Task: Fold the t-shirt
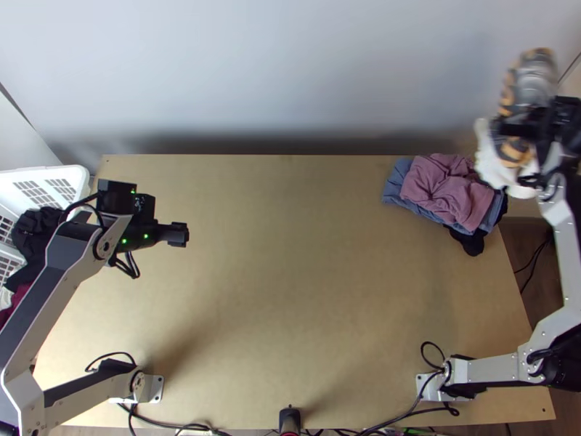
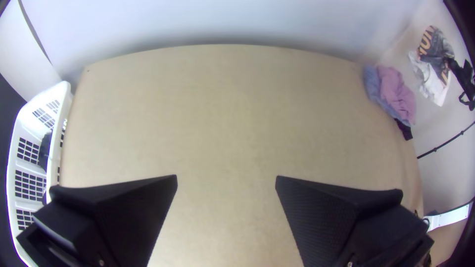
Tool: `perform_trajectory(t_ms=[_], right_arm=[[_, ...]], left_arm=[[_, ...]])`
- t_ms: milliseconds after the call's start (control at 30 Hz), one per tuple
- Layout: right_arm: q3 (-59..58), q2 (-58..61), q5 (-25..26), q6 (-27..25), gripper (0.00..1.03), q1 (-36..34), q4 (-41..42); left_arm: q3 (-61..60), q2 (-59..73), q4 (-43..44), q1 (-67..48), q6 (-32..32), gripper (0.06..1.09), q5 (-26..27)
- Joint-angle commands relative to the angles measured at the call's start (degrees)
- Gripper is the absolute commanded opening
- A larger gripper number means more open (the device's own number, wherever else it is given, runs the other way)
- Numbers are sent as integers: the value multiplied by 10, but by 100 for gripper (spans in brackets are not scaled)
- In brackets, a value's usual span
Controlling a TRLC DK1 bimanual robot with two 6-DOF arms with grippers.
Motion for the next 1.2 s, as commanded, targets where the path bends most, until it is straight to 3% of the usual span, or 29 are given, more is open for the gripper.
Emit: perform_trajectory(t_ms=[0,200,433,867,1167], right_arm=[[-2,1,-46,-21,3,-124,26],[-27,13,-73,-41,3,-157,43],[-159,0,-74,-47,3,-154,93],[-246,-42,-61,-44,3,40,78],[-334,-25,-55,-75,3,116,85]], left_arm=[[-11,-19,-5,-1,1,103,1],[-17,-27,-7,3,-2,103,1],[-24,-48,-13,13,-2,103,0],[-25,-67,-23,26,-3,103,1],[-58,-107,-29,40,-1,103,1]])
